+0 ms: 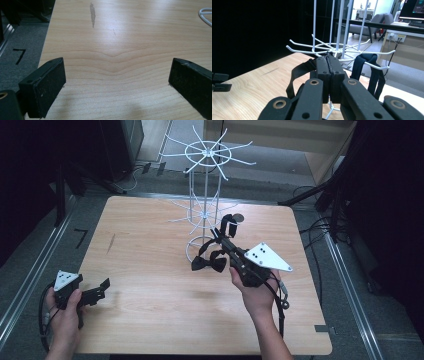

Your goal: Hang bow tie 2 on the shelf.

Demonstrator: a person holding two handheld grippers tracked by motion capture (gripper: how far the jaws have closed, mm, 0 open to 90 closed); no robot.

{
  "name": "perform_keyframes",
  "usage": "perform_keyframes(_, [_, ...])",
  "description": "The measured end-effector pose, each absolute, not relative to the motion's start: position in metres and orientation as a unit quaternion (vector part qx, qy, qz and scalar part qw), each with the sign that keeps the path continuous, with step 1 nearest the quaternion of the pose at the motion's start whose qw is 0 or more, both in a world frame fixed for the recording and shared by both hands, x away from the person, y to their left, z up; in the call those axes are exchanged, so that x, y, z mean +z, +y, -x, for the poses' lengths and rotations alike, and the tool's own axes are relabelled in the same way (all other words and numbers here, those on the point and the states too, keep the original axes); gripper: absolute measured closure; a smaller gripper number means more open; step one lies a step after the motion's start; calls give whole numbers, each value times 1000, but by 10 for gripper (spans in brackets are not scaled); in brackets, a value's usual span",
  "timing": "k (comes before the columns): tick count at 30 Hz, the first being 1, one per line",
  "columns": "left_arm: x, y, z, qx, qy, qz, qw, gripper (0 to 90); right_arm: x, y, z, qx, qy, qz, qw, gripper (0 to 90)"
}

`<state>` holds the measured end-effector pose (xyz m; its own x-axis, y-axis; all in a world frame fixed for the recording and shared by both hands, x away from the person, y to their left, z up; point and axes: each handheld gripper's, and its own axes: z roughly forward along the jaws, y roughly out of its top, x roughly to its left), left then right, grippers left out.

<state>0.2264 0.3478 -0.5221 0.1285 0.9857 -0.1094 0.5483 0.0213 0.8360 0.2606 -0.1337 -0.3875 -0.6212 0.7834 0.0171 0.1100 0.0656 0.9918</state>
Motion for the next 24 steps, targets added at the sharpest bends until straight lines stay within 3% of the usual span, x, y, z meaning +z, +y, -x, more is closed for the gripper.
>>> perform_keyframes(24, [-522, 349, -227, 277, 598, -640, 396, 14, -385, -130, -290, 589, 676, -348, 273, 900])
